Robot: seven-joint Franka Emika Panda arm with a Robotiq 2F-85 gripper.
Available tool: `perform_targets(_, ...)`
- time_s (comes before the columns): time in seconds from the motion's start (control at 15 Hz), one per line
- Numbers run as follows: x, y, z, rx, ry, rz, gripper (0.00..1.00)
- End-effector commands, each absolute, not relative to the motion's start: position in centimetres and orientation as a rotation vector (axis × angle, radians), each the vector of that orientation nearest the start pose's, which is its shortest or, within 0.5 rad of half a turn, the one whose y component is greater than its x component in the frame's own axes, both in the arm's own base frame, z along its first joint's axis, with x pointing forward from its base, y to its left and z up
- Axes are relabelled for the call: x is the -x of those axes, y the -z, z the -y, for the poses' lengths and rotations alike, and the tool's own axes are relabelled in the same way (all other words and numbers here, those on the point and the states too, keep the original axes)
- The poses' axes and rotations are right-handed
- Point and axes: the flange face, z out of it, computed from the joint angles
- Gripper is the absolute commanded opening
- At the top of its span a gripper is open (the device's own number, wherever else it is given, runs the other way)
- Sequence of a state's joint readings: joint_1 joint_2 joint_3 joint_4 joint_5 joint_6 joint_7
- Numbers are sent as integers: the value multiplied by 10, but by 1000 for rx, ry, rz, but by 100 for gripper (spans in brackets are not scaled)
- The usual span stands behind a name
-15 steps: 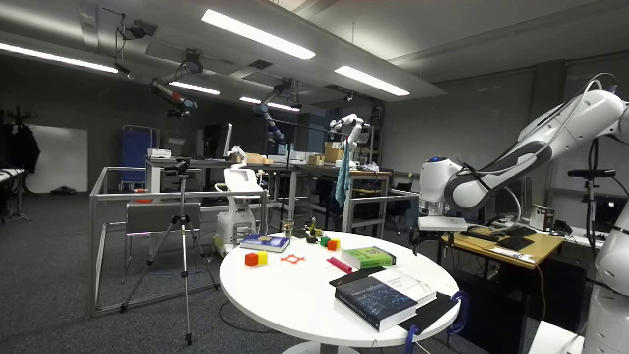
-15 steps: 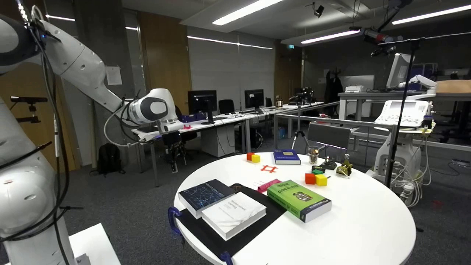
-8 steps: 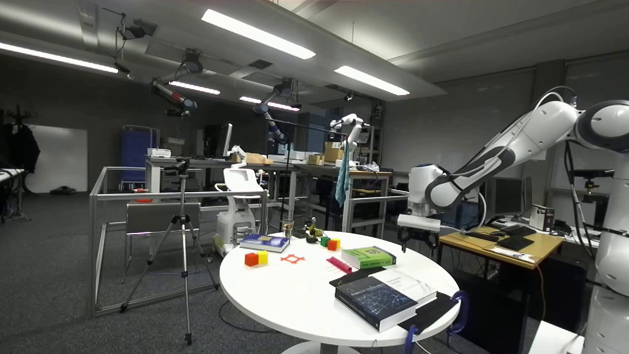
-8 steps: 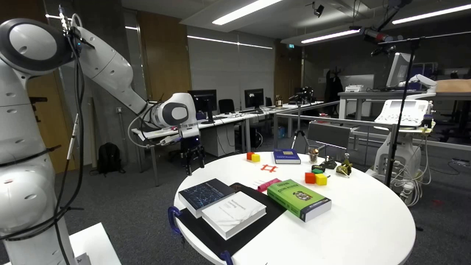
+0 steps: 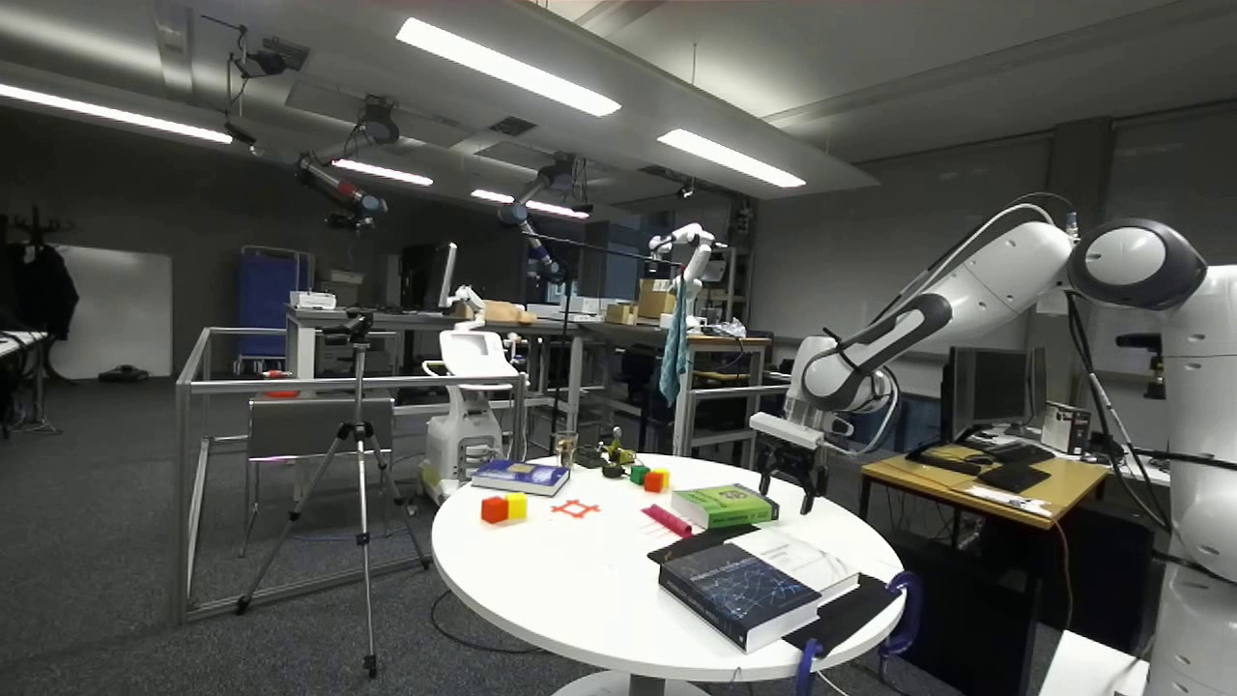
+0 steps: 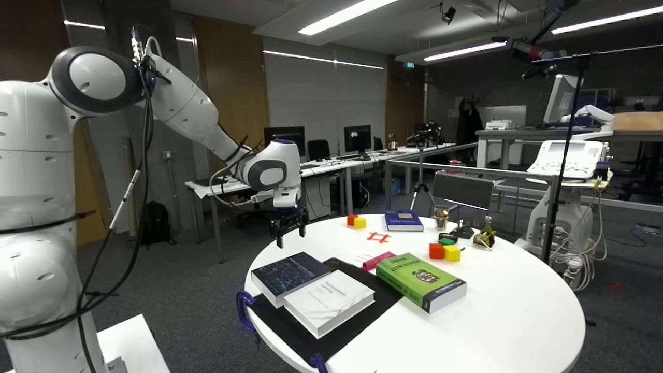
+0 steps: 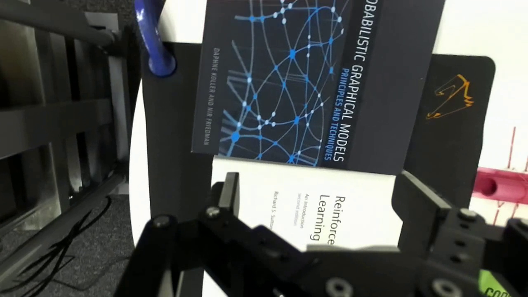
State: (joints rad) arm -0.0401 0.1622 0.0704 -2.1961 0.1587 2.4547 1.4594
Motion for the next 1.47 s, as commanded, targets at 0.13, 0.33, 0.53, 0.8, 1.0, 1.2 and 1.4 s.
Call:
perform_targets(0.13, -580, -296, -5, 2024, -45, -2098, 100)
perform_targets(0.33, -581, -275, 6, 2032, -53, -2101, 100)
perform_targets(0.53, -580, -257, 20, 2038, -61, -2109, 100)
perform_targets(0.8, -574, -246, 25, 2056, -90, -2141, 100)
perform_targets(1.0, -575, -242, 28, 2056, -95, -2143, 100)
perform_targets(1.2, -568, -236, 26, 2079, -16, -2143, 100)
perform_targets(1.4, -569, -220, 31, 2079, 131, -2159, 100)
